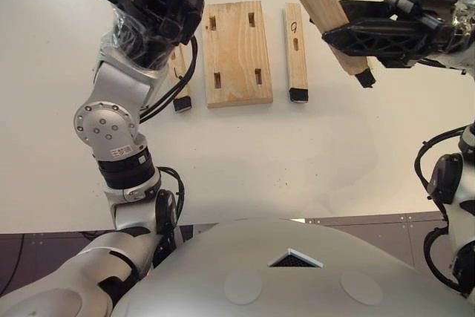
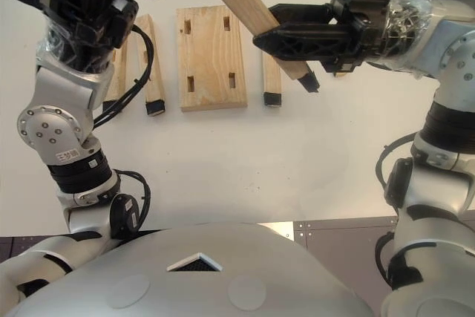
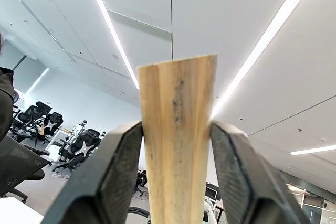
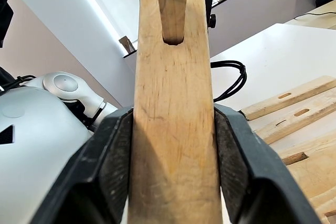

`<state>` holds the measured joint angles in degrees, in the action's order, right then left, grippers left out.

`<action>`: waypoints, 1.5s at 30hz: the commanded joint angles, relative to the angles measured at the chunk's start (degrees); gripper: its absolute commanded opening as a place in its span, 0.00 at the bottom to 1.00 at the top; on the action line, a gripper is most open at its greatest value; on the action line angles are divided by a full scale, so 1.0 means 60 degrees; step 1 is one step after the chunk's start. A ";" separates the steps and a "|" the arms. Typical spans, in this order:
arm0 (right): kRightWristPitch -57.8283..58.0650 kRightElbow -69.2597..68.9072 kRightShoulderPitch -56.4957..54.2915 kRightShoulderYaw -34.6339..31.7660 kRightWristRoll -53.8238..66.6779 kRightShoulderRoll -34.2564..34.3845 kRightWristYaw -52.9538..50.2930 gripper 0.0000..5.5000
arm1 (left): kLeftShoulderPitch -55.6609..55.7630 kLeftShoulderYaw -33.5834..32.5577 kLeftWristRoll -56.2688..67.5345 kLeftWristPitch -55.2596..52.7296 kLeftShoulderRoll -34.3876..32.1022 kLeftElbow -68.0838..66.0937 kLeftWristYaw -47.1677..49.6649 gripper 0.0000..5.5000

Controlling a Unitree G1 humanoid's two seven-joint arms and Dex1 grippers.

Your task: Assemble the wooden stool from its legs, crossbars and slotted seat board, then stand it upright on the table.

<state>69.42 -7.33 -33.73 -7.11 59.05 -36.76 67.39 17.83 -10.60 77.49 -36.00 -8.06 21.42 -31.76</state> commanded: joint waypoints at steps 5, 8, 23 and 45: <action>-0.0217 -0.0250 0.0044 0.0304 0.0066 -0.0098 0.0182 0.37 | -0.0096 0.0113 -0.0010 -0.0076 -0.0192 -0.0050 -0.0022 0.55; -0.0329 -0.0372 0.0143 0.0371 -0.0002 -0.0103 0.0146 0.37 | -0.0069 0.0130 -0.0013 -0.0092 -0.0243 -0.0199 -0.0017 0.51; -0.1400 0.0626 -0.0129 0.0900 -0.1253 0.0220 -0.0747 0.53 | 0.0411 -0.1102 0.0154 0.0822 -0.0087 -0.1555 0.0790 0.37; -0.3294 0.1681 0.0352 0.2391 -0.4053 0.0772 -0.1735 0.53 | 0.0109 -0.1496 -0.4146 0.1685 -0.2577 -0.5179 -0.2540 0.37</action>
<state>50.13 2.50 -31.18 6.94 35.70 -32.04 57.01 18.93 -19.50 53.66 -25.94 -23.65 -10.02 -46.18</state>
